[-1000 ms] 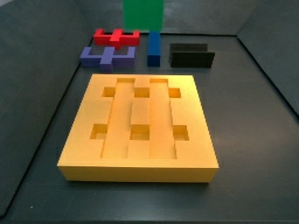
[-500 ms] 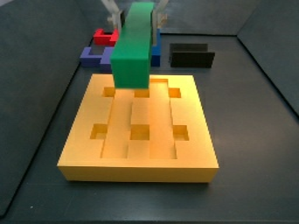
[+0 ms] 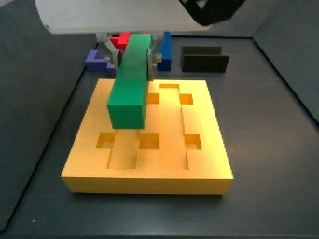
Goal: Pick up the green object. Move up. Move to above the board. Insert the green object.
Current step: Insert the green object.
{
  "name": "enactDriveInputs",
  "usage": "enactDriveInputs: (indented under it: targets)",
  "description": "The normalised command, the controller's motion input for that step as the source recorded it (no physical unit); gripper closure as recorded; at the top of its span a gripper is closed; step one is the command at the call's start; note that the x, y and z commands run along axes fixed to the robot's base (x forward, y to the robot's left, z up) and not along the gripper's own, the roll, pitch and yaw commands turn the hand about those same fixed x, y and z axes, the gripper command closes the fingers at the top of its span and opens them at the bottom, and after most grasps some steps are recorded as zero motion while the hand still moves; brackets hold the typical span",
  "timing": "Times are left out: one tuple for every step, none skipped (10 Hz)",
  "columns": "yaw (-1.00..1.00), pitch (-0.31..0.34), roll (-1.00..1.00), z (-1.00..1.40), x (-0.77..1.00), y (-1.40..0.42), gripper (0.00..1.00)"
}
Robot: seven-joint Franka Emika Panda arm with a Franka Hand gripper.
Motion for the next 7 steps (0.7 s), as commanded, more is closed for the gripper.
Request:
enactDriveInputs:
  targets:
    - [0.24,0.0,0.25,-0.52,0.2,-0.08,1.0]
    - [0.19,0.0,0.16,-0.43,0.23,-0.14,1.0]
    - [0.13,0.0,0.2,-0.41,0.05,-0.15,1.0]
    - [0.0,0.0,0.21,-0.38,-0.05,-0.08,1.0]
    - [-0.05,0.0,0.19,-0.29,-0.18,-0.04,1.0]
    - [-0.06,0.0,0.18,-0.25,-0.13,-0.01,1.0]
    - [-0.11,0.01,0.09,-0.15,-0.07,-0.03,1.0]
